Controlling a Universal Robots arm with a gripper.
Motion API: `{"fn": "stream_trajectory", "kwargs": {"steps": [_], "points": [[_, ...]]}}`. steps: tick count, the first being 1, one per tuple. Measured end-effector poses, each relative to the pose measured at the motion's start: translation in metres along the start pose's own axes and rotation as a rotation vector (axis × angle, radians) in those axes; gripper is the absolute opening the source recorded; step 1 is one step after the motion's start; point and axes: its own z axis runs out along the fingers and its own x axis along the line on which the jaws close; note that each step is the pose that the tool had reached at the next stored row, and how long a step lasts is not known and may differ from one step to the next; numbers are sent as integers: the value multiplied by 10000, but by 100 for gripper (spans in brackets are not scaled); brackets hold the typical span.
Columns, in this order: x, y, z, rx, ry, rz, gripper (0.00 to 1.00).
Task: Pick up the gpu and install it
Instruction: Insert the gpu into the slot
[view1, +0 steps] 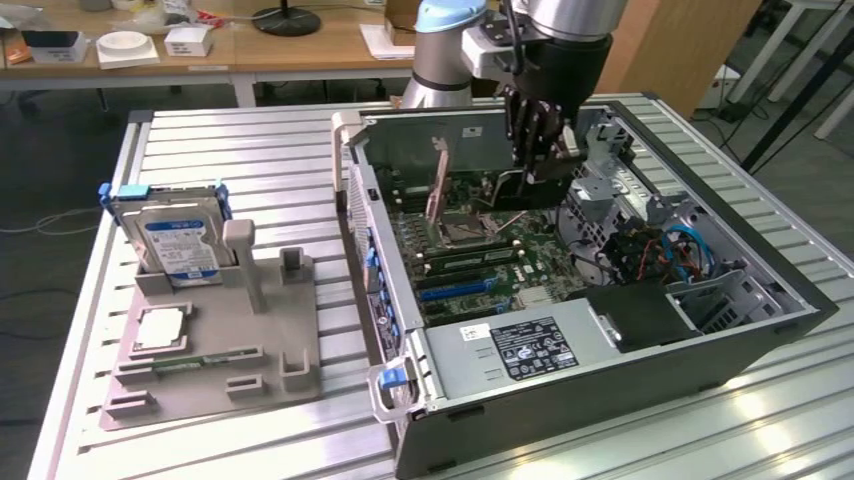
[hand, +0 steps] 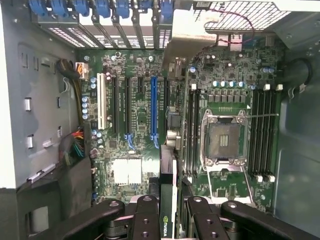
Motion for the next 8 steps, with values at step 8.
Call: {"fn": "stream_trajectory", "kwargs": {"steps": [8], "points": [[3,30,144,0,-2,-43,26]]}}
